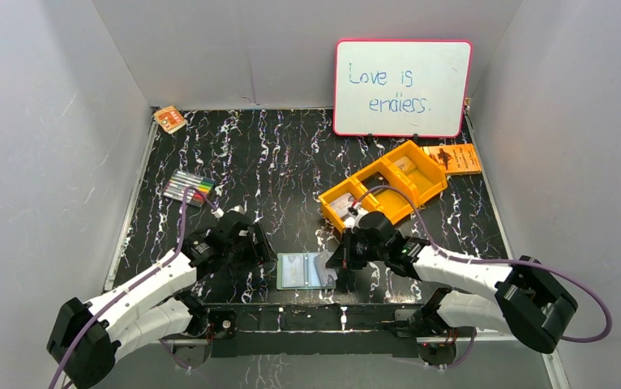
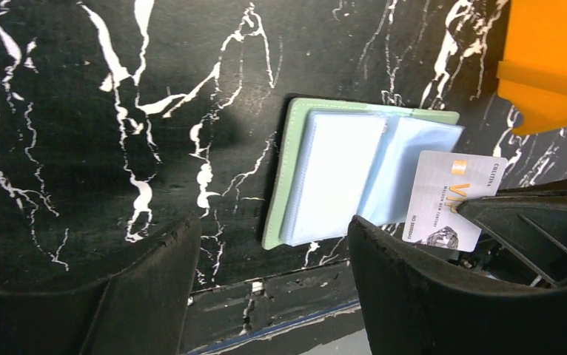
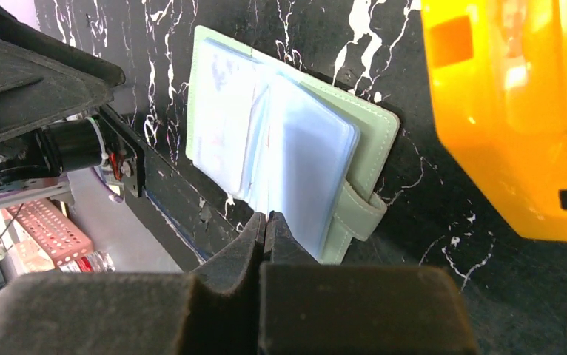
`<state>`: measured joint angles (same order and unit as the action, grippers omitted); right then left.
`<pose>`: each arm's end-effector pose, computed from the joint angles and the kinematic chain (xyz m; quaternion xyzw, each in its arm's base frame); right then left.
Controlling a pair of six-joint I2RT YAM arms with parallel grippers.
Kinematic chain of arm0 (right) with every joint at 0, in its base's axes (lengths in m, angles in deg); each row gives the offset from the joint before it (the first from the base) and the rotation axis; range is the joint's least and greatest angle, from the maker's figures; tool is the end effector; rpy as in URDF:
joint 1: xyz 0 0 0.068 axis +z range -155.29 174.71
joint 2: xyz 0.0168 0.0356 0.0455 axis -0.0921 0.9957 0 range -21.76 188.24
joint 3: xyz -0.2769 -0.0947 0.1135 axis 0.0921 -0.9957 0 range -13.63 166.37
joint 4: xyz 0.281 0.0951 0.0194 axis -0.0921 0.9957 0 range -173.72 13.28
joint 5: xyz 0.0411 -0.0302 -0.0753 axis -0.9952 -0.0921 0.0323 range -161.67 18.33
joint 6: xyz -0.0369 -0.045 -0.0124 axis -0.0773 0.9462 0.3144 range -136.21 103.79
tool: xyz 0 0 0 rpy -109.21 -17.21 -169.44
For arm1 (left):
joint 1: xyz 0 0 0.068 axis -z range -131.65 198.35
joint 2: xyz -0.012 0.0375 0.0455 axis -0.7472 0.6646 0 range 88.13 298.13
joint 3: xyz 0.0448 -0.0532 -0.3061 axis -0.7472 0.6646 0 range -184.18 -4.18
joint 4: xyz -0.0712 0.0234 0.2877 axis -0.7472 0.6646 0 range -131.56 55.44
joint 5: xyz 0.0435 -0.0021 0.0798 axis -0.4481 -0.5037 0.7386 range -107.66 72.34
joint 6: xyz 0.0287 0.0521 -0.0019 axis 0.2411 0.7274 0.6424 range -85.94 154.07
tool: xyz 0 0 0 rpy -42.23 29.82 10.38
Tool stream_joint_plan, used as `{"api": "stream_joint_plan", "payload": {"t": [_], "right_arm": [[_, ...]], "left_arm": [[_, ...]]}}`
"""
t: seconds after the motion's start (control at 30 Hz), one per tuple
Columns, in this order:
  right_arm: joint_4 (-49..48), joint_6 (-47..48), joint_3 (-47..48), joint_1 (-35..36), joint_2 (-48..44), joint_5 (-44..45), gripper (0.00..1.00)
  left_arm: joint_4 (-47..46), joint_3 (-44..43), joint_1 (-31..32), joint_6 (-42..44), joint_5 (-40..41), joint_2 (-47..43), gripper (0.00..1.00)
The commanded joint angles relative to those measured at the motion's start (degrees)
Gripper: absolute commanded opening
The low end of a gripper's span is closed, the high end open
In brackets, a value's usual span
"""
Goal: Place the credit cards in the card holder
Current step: Insert the credit card into the card holder.
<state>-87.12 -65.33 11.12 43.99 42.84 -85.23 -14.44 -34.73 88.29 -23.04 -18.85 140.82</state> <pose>0.1475 0.1871 0.1858 -0.0544 0.8865 0.4074 0.2125 0.1495 -0.1265 0.2169 -0.1363 0.9275 -0.2672 0.2232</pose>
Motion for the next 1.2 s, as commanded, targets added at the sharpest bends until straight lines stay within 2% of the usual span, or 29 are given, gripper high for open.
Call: {"api": "stream_joint_plan", "payload": {"t": [0.0,0.27,0.5,0.97,1.17], "right_arm": [[-12.10,-2.26,-0.21,1.48,2.40,2.30,0.00],[-16.16,-6.96,-1.44,3.55,6.84,4.56,0.00],[-18.21,-9.42,-1.79,4.07,9.60,4.88,0.00],[-19.99,-11.58,-2.72,4.01,12.21,3.67,0.00],[-19.33,-11.78,-3.20,4.32,10.41,5.44,0.00]], "left_arm": [[1.14,1.53,0.21,-1.42,2.73,0.44,0.68],[-1.97,3.16,0.20,-1.04,1.20,3.05,0.53],[-3.62,4.84,0.13,-1.06,-1.24,3.83,0.45],[-5.36,6.12,0.17,-1.06,-2.50,4.92,0.39],[-5.59,6.41,0.18,-0.74,-2.65,5.17,0.37]]}}
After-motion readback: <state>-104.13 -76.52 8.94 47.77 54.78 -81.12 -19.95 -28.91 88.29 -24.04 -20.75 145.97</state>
